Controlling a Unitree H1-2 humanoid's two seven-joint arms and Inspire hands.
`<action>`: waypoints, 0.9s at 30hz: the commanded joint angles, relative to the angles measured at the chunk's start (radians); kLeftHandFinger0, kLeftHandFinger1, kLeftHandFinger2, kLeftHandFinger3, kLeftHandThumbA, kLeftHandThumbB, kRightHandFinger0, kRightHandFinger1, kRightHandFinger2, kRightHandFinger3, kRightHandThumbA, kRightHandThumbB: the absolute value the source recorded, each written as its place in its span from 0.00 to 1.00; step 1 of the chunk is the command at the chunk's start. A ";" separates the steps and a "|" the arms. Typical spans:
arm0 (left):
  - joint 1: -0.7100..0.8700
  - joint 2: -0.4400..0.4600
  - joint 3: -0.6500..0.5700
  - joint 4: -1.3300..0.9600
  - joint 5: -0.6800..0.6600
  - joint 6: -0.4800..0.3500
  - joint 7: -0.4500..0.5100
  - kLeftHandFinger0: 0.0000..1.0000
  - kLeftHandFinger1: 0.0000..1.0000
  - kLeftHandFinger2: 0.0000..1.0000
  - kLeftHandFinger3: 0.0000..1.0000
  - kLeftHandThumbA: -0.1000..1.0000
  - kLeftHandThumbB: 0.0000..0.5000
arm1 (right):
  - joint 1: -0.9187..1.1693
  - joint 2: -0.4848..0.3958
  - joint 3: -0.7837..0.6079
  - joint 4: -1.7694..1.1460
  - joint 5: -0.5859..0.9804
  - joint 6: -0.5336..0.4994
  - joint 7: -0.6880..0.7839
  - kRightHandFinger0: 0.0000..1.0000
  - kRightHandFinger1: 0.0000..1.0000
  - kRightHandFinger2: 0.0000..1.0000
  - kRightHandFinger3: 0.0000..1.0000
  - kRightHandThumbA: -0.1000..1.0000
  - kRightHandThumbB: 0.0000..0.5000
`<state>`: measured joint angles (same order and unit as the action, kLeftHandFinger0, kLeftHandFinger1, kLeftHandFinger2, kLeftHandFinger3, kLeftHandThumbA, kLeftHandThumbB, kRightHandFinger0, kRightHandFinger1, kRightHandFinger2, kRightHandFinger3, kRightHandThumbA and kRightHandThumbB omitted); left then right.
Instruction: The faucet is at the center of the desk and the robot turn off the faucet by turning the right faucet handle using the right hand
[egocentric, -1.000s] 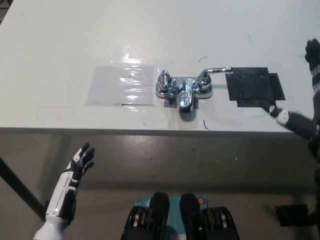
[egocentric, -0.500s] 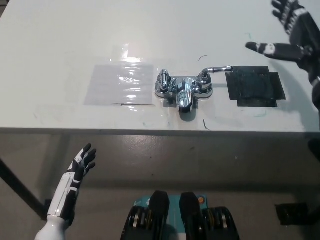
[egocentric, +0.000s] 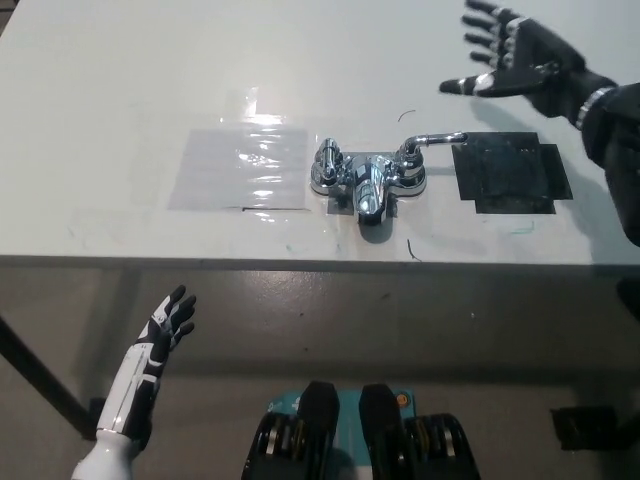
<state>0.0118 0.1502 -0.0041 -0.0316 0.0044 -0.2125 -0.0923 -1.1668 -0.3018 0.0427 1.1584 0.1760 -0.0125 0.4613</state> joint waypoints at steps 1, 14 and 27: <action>-0.013 0.003 -0.005 -0.017 0.000 -0.042 -0.008 1.00 1.00 1.00 1.00 1.00 0.48 | -0.100 0.018 0.037 0.059 -0.052 -0.018 0.064 1.00 1.00 1.00 1.00 1.00 0.67; -0.004 0.007 -0.006 -0.018 0.000 -0.040 -0.015 1.00 1.00 1.00 1.00 1.00 0.48 | -0.103 0.050 0.074 0.166 -0.114 -0.052 0.042 1.00 1.00 1.00 1.00 1.00 0.76; -0.014 0.009 0.000 -0.010 -0.003 -0.047 -0.020 1.00 1.00 1.00 1.00 1.00 0.49 | -0.114 0.042 0.093 0.194 -0.161 -0.054 0.018 1.00 1.00 1.00 1.00 1.00 0.77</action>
<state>0.0122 0.1504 -0.0038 -0.0302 0.0046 -0.2240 -0.1059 -1.2017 -0.2457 0.1363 1.3493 0.0399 -0.0341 0.4948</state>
